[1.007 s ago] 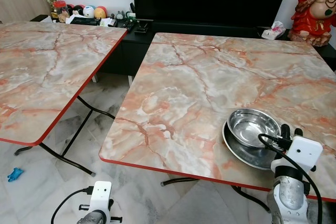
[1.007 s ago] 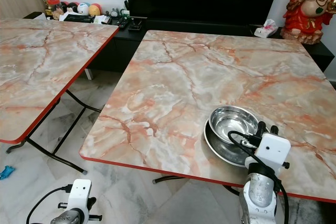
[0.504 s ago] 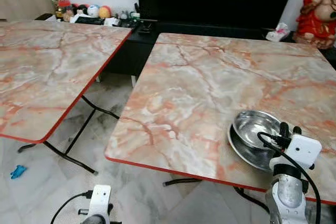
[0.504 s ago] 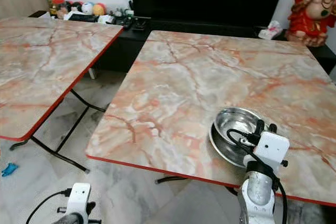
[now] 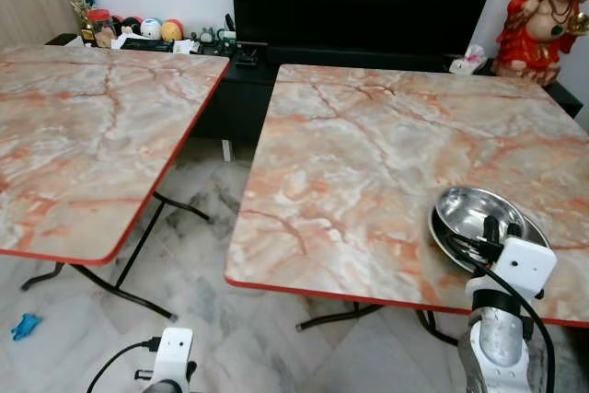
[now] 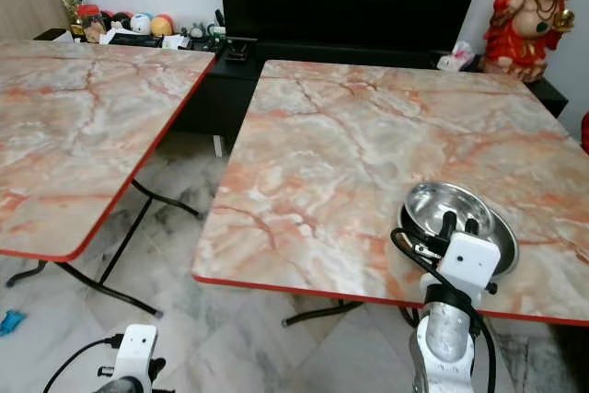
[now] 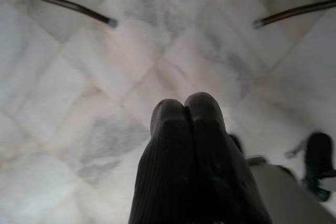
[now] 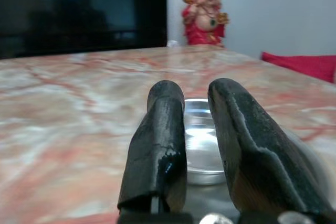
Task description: Setting the table
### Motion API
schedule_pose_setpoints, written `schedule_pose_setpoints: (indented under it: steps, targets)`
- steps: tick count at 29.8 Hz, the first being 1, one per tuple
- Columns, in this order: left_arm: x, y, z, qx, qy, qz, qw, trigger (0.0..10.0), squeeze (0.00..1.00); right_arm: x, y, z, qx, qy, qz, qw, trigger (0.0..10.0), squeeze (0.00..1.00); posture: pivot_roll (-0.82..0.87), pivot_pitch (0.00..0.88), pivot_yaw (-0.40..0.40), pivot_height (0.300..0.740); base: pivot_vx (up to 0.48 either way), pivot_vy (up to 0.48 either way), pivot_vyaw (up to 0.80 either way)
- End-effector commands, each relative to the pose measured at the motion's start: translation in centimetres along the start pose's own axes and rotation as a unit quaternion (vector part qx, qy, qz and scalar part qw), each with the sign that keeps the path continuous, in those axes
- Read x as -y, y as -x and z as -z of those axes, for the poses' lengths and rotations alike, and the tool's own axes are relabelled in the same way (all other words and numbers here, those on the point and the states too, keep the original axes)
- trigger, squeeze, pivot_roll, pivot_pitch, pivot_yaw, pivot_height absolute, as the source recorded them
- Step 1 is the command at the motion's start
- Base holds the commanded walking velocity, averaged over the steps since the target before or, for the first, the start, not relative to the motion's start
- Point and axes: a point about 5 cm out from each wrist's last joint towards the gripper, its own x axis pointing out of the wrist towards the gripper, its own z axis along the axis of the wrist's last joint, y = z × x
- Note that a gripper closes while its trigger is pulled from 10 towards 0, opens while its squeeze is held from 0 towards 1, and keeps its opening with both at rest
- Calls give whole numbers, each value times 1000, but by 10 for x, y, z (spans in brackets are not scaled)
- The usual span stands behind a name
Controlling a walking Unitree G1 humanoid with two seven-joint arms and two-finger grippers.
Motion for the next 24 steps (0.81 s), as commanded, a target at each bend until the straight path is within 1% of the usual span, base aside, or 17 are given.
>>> schedule_pose_setpoints:
  steps: [1, 7, 16, 24]
  targets:
    - [2, -1, -2, -3, 1, 3, 1000, 10000, 0, 1, -5, -3, 3, 2, 1, 1000, 10000, 0, 17, 0, -1, 740, 0, 360, 0]
    - [4, -2, -5, 2, 7, 2, 1000, 10000, 0, 1, -9, -5, 4, 2, 0, 1000, 10000, 0, 37, 0, -4, 740, 0, 373, 0]
    - [6, -2, -5, 2, 12, 1, 1000, 10000, 0, -3, -5, -1, -5, 1, -5, 1000, 10000, 0, 36, 0, -7, 740, 0, 376, 0]
    - [7, -2, -4, 2, 14, 2, 1000, 10000, 0, -7, -5, -1, -7, -1, -12, 1000, 10000, 0, 35, 0, -9, 740, 0, 379, 0]
